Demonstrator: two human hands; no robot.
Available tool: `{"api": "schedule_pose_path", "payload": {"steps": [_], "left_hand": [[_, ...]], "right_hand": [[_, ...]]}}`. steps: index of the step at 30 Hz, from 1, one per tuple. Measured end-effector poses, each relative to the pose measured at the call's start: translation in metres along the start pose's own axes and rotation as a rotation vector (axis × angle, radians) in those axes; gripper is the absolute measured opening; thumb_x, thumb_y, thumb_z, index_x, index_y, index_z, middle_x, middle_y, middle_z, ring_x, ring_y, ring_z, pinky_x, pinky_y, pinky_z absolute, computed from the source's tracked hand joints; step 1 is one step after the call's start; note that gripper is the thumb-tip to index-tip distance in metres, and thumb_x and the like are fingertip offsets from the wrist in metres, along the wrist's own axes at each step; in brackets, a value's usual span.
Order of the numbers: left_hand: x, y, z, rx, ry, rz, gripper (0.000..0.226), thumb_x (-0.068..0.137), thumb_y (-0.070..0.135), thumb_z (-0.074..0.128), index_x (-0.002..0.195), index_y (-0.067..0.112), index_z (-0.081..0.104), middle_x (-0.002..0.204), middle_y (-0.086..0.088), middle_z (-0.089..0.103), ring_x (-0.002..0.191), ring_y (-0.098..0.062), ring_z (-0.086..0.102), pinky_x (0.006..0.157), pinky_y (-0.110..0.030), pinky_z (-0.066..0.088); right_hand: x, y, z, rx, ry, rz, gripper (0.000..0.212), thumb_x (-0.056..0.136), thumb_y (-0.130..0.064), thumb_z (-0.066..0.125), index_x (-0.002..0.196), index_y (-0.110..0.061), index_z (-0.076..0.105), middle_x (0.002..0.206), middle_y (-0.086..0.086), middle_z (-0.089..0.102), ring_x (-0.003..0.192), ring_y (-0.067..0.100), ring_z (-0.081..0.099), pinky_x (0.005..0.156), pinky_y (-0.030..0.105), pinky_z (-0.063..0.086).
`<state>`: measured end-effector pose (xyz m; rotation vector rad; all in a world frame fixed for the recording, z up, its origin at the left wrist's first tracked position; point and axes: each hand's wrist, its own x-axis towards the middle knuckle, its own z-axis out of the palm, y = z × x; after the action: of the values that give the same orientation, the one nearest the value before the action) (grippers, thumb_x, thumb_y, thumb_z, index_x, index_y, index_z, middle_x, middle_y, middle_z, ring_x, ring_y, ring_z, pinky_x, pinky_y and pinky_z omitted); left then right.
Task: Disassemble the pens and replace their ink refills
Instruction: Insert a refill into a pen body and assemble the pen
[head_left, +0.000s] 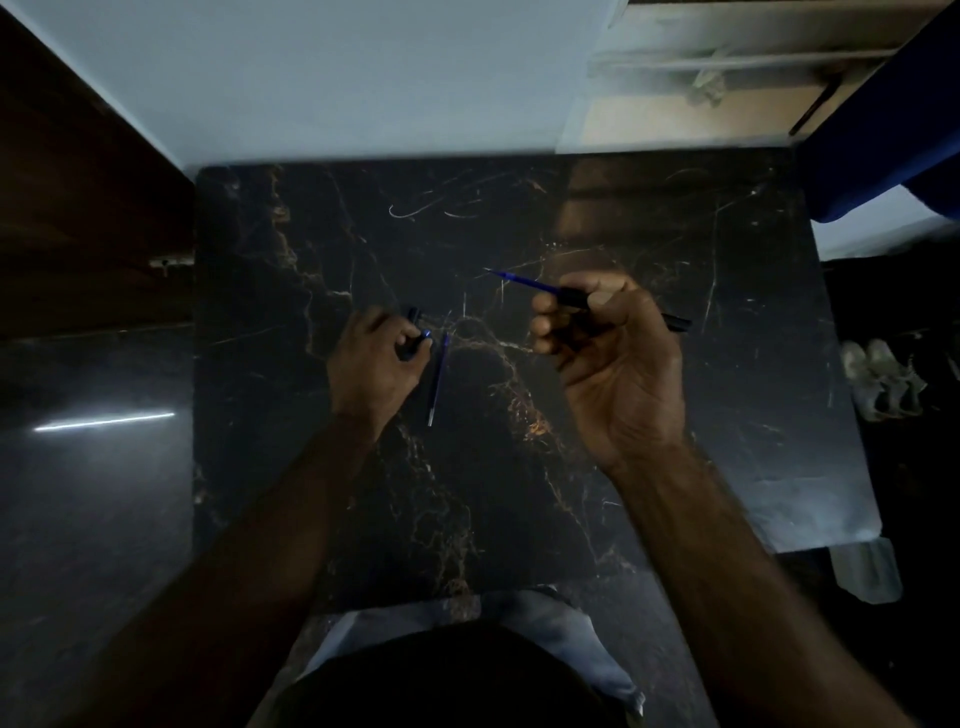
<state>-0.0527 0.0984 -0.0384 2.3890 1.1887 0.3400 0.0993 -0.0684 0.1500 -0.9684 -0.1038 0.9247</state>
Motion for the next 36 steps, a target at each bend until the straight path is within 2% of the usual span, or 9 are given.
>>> {"api": "schedule_pose_path", "payload": {"steps": [4, 9, 13, 19, 27, 36], "left_hand": [[0.011, 0.010, 0.002, -0.009, 0.019, -0.018, 0.017, 0.088, 0.035, 0.085, 0.093, 0.023, 0.074, 0.103, 0.000, 0.062, 0.101, -0.022, 0.062, 0.067, -0.031, 0.049], [0.015, -0.003, -0.004, -0.006, 0.161, -0.136, 0.014, 0.089, 0.036, 0.082, 0.092, 0.025, 0.074, 0.103, -0.003, 0.069, 0.099, -0.025, 0.066, 0.069, -0.031, 0.046], [0.019, -0.013, -0.005, 0.032, 0.088, -0.174, 0.015, 0.092, 0.037, 0.080, 0.094, 0.024, 0.073, 0.107, -0.003, 0.069, 0.106, -0.025, 0.064, 0.070, -0.033, 0.045], [0.021, -0.014, -0.001, -0.002, -0.006, -0.200, 0.017, 0.093, 0.038, 0.080, 0.101, 0.025, 0.074, 0.107, 0.000, 0.066, 0.101, -0.022, 0.064, 0.080, -0.044, 0.059], [0.020, -0.016, -0.004, -0.004, -0.036, -0.208, 0.023, 0.094, 0.043, 0.078, 0.110, 0.027, 0.073, 0.118, 0.000, 0.065, 0.107, -0.019, 0.063, 0.084, -0.042, 0.060], [0.019, -0.012, -0.008, -0.010, -0.018, -0.190, 0.021, 0.095, 0.043, 0.077, 0.110, 0.027, 0.075, 0.115, 0.001, 0.064, 0.104, -0.018, 0.064, 0.085, -0.041, 0.059]], "right_hand": [[0.000, -0.001, 0.000, -0.006, 0.002, -0.010, 0.023, 0.091, -0.008, 0.045, 0.092, -0.005, 0.068, 0.085, 0.016, 0.073, 0.073, 0.023, 0.069, 0.065, 0.032, 0.055], [0.001, -0.003, -0.006, 0.006, -0.001, -0.018, 0.024, 0.093, -0.008, 0.045, 0.092, -0.006, 0.069, 0.085, 0.015, 0.073, 0.073, 0.023, 0.070, 0.066, 0.031, 0.056], [0.002, -0.003, -0.009, 0.006, 0.002, -0.012, 0.027, 0.092, -0.009, 0.045, 0.090, -0.008, 0.072, 0.086, 0.015, 0.073, 0.074, 0.022, 0.069, 0.066, 0.031, 0.056], [0.004, 0.000, -0.004, -0.002, -0.007, -0.004, 0.023, 0.093, -0.008, 0.044, 0.094, -0.004, 0.067, 0.087, 0.017, 0.072, 0.074, 0.023, 0.069, 0.066, 0.032, 0.055], [0.006, 0.000, -0.008, -0.019, -0.002, -0.001, 0.025, 0.094, -0.010, 0.045, 0.094, -0.006, 0.069, 0.088, 0.015, 0.073, 0.075, 0.022, 0.069, 0.067, 0.031, 0.056], [0.005, 0.004, -0.007, -0.010, -0.003, -0.007, 0.025, 0.093, -0.009, 0.046, 0.092, -0.006, 0.071, 0.087, 0.016, 0.073, 0.074, 0.023, 0.070, 0.067, 0.032, 0.056]]}}
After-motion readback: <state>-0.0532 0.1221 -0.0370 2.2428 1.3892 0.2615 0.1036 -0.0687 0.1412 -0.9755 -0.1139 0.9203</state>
